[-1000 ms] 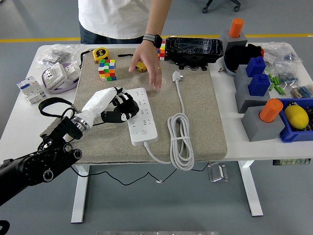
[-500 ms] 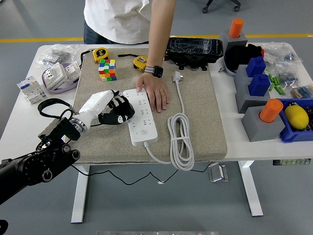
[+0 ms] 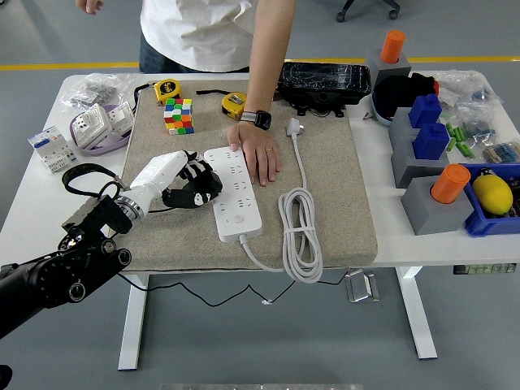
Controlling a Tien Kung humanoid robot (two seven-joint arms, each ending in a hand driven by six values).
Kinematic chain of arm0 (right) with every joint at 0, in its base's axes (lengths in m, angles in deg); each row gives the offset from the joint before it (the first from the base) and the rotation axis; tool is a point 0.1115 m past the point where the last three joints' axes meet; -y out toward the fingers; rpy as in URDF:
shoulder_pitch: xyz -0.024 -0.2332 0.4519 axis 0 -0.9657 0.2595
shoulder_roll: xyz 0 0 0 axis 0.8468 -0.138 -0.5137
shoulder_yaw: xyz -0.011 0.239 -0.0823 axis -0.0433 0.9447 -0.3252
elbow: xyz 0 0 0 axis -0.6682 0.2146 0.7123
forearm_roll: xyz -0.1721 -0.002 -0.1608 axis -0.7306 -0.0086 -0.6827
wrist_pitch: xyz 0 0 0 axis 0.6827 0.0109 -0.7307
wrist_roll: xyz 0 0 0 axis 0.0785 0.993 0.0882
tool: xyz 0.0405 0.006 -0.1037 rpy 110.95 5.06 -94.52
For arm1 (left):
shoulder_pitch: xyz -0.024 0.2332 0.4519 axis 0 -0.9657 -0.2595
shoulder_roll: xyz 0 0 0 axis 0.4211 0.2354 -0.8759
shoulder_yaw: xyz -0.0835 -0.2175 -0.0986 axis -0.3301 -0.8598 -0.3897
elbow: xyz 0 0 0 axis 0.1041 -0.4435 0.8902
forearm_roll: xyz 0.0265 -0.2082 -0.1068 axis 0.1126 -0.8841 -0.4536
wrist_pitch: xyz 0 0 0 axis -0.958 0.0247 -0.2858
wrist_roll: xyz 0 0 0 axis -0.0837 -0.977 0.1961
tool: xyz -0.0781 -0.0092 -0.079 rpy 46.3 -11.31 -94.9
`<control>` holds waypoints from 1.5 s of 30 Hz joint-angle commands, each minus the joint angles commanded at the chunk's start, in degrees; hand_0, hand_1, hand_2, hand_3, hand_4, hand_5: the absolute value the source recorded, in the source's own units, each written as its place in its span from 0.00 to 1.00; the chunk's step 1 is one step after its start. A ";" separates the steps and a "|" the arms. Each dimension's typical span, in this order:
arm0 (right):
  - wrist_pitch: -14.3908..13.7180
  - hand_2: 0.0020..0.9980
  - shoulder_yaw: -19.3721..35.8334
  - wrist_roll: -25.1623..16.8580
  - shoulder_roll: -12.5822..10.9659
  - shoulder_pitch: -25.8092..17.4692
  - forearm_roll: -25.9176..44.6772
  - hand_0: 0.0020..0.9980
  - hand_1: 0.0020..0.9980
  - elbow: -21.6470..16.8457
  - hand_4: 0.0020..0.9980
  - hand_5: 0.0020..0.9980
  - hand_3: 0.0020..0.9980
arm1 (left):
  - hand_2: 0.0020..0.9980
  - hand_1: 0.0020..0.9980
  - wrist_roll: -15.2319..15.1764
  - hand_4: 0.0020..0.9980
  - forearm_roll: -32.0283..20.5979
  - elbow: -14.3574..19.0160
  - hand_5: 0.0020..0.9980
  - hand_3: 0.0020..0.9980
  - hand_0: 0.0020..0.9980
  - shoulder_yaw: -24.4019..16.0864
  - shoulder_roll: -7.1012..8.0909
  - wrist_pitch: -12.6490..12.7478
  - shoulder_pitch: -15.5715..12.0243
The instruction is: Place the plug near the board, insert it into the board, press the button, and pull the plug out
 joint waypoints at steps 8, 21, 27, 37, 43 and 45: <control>0.08 0.63 0.17 -0.04 -0.02 0.05 -0.06 0.60 0.63 -0.15 0.93 0.48 0.55 | 0.58 0.60 0.15 1.00 -0.05 0.28 0.17 0.61 0.57 -0.41 0.15 0.12 -0.36; 0.09 0.62 0.07 -0.07 0.04 0.06 -0.27 0.61 0.63 -0.41 0.93 0.48 0.55 | 0.61 0.60 -2.15 1.00 -2.27 8.39 0.29 0.67 0.57 -7.19 1.38 2.37 -4.52; 0.08 0.63 -0.34 -0.04 -0.03 -0.15 -0.21 0.60 0.63 -0.44 0.94 0.48 0.55 | 0.62 0.60 2.36 0.98 0.00 16.25 0.45 0.63 0.56 -11.24 1.54 4.11 -9.93; 0.03 0.63 -0.25 -0.11 0.02 -0.15 -0.39 0.60 0.63 -0.54 0.94 0.48 0.55 | 0.68 0.66 13.37 0.96 6.72 23.41 0.59 0.70 0.69 -12.72 1.88 6.00 -16.78; 0.02 0.63 -0.42 -0.12 0.02 -0.25 -0.34 0.60 0.63 -0.54 0.94 0.48 0.55 | 0.69 0.67 16.84 0.95 10.69 25.09 0.63 0.70 0.70 -11.23 2.88 5.86 -18.07; 0.00 0.63 -0.29 -0.13 0.01 -0.26 -0.38 0.60 0.63 -0.51 0.94 0.48 0.55 | 0.69 0.67 17.00 0.95 10.68 25.04 0.63 0.70 0.70 -10.71 2.88 5.72 -18.02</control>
